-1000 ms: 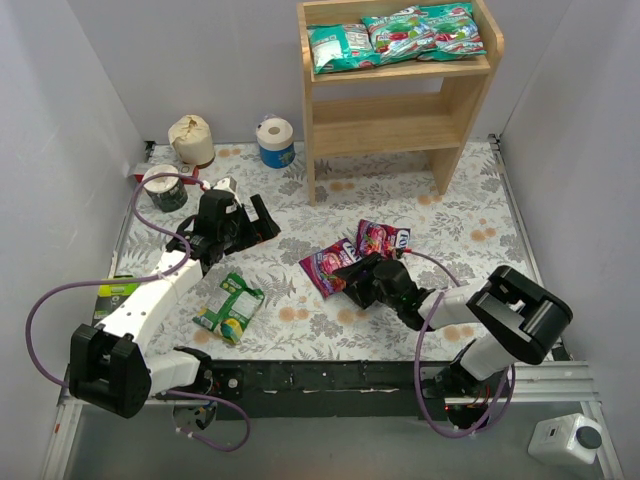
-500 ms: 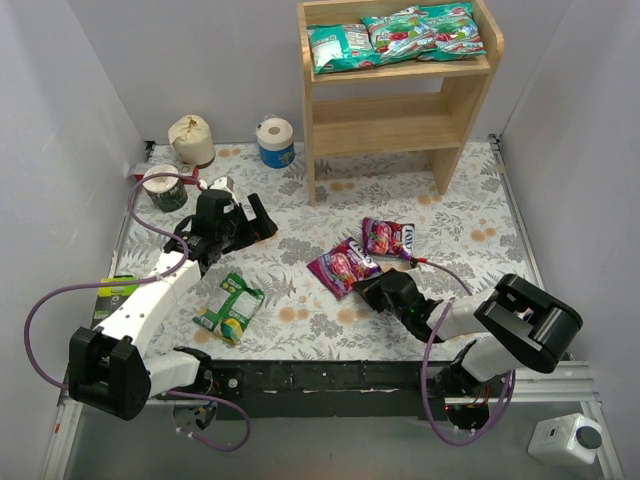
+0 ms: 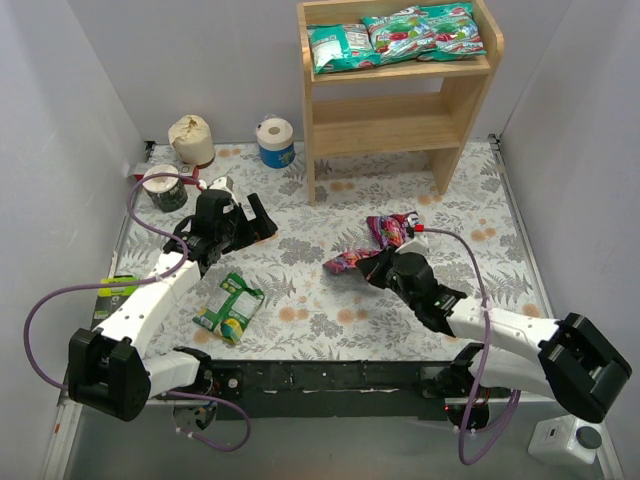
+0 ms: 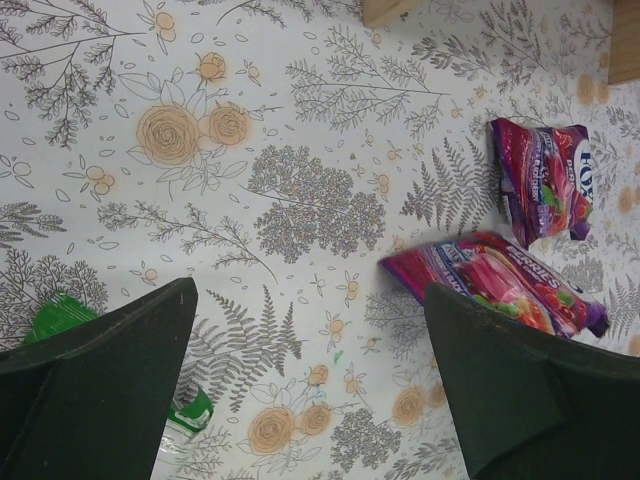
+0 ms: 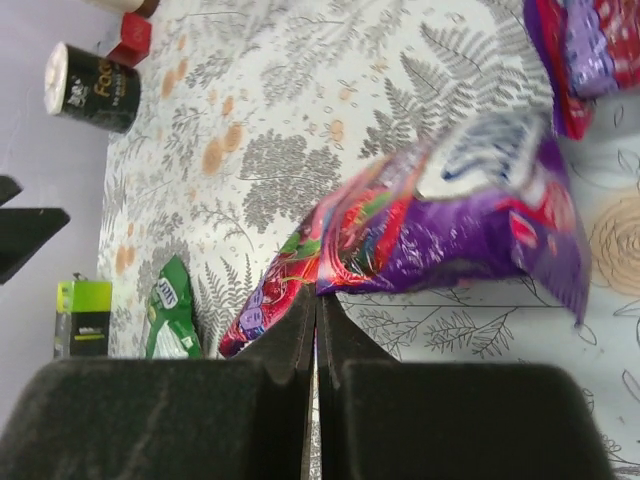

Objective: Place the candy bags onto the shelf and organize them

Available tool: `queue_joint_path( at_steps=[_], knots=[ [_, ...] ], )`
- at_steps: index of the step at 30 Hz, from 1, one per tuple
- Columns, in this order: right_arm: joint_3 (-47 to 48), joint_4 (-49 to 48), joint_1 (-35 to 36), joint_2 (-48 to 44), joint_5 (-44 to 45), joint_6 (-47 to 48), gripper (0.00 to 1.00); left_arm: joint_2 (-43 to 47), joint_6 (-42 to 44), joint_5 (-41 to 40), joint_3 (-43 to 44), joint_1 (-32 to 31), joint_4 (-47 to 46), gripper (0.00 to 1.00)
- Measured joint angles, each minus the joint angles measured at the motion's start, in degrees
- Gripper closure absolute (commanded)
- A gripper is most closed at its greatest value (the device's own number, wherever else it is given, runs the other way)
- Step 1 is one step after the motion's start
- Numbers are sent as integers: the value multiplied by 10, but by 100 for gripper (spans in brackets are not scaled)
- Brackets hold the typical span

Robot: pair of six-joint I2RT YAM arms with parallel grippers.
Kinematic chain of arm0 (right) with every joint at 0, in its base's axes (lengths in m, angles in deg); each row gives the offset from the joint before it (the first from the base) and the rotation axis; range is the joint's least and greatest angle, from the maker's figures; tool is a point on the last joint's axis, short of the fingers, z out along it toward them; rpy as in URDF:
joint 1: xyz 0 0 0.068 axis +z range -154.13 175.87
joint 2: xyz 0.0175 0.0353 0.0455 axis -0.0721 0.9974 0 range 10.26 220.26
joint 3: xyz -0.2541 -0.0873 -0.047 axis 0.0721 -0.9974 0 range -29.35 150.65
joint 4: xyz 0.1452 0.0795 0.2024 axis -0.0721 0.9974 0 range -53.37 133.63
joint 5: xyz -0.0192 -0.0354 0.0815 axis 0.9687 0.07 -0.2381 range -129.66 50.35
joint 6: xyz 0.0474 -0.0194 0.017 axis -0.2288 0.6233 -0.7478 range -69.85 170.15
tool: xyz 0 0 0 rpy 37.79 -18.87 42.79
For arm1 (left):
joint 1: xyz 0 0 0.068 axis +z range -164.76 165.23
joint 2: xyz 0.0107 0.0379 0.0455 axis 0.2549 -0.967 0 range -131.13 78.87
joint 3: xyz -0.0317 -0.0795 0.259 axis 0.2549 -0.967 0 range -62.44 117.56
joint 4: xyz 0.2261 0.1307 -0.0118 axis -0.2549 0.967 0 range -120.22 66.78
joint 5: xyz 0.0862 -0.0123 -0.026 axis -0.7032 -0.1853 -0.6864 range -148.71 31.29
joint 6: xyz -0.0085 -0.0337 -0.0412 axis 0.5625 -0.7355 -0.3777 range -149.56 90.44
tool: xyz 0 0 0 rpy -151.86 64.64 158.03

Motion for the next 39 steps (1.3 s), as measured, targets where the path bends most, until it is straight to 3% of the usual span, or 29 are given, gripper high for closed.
queue_joint_path(
  at_steps=[10, 18, 27, 39],
  knots=[
    [96, 77, -37, -85, -60, 160, 99, 5, 0, 0, 0, 0, 0, 2],
    [192, 77, -141, -75, -139, 226, 99, 7, 0, -3, 0, 0, 0, 2],
    [378, 28, -241, 104, -246, 241, 99, 7, 0, -5, 0, 3, 0, 2],
    [579, -76, -261, 325, -323, 235, 99, 9, 2, -9, 0, 7, 1, 2]
  ],
)
